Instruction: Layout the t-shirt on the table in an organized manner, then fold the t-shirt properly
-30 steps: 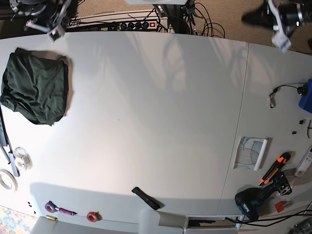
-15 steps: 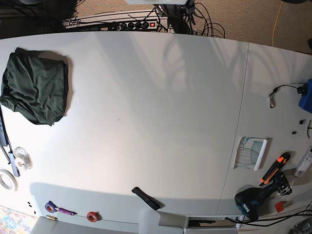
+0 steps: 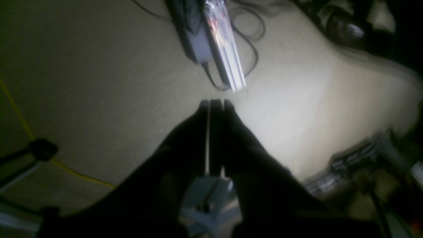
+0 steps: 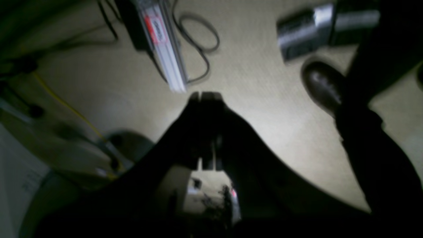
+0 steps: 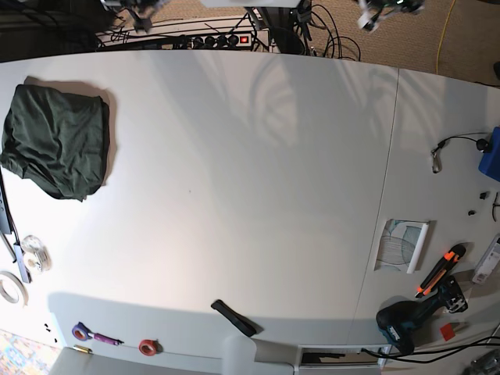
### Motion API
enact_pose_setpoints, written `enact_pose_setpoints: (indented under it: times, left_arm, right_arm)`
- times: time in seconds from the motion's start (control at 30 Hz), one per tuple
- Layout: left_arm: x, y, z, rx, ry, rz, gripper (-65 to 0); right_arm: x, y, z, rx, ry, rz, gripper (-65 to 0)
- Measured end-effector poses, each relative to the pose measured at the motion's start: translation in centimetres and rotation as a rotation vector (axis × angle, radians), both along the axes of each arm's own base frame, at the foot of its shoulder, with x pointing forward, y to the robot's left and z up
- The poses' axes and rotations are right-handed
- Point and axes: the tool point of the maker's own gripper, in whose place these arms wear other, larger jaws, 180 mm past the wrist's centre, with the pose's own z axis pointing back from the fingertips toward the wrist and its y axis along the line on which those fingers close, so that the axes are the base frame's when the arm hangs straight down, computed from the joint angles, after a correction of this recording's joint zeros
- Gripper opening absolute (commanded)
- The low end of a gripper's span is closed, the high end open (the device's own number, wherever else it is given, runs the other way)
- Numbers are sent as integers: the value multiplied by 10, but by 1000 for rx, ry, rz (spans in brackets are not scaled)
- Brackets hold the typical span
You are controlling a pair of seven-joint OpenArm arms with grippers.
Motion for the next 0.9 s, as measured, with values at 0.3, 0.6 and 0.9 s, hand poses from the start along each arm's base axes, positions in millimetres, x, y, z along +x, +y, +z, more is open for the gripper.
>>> enact_pose_setpoints:
  times: [0.3,0.6,0.9]
  left_arm:
    - [55,-74,-20,21,-76,26,-650]
    - [76,-73,-21,62,-113,40,-650]
    - [92,-72,-19,67,-149,19,-650]
  right_arm:
    - [62,56,-14,-37,-63,21,-650]
    - [57,71,-15,-16,-50,20,-650]
    - [80,79,-11,3,-107,28,-650]
